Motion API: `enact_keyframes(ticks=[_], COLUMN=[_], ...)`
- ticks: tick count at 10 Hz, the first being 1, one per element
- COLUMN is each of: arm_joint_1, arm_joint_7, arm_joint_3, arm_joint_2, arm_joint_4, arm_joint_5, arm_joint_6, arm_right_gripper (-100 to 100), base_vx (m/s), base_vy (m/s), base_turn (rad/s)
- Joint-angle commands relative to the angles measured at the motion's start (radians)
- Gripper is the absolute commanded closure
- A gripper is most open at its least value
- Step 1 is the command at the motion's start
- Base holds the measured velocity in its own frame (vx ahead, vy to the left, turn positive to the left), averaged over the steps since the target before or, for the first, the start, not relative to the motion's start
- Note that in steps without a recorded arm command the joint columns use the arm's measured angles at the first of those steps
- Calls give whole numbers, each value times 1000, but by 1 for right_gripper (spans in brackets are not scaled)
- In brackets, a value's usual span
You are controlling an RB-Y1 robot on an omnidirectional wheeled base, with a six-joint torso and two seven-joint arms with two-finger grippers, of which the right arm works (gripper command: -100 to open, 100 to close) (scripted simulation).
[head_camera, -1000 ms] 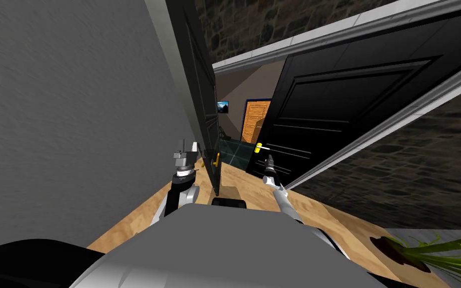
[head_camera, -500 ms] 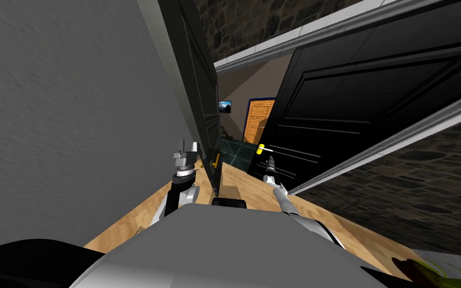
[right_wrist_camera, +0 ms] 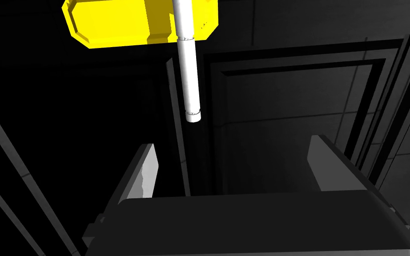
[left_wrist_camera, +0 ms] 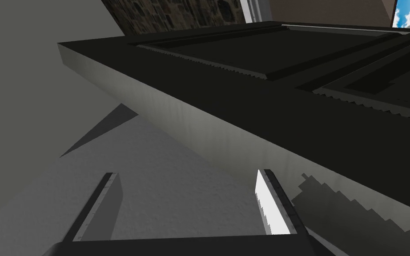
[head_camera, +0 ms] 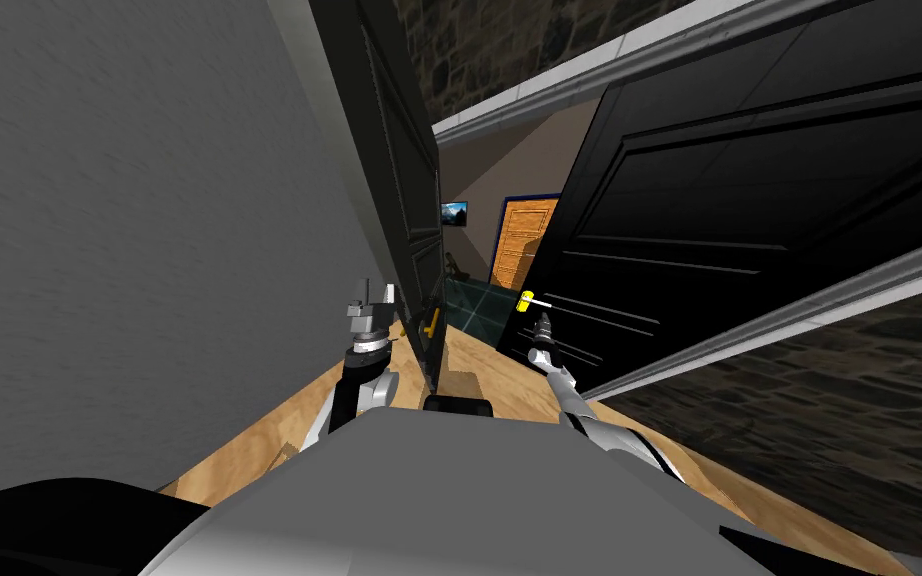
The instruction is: Pull the door open
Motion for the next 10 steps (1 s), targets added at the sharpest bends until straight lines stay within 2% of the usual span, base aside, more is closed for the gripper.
enact_keyframes(ticks=[1, 2, 5, 6, 7, 10], arm_joint_1=[-30, -30, -75, -85, -85, -122], arm_joint_7=[8, 8, 17, 20, 20, 27], arm_joint_3=[-8, -8, -20, -22, -22, -32], arm_joint_2=[-10, -10, -26, -30, -30, -44], arm_joint_4=[50, 56, 143, 163, 163, 233], arm_joint_5=[-19, -19, -50, -57, -57, -82], arm_joint_6=[-3, -3, -7, -8, -8, -12], arm_right_gripper=[-100, -100, -100, -100, -100, -100], base_vx=[38, 30, 35, 48, 31, 26], base_vy=[-63, -47, -42, -56, -33, -32], base_turn=[161, 60, 96, 96, 19, 76])
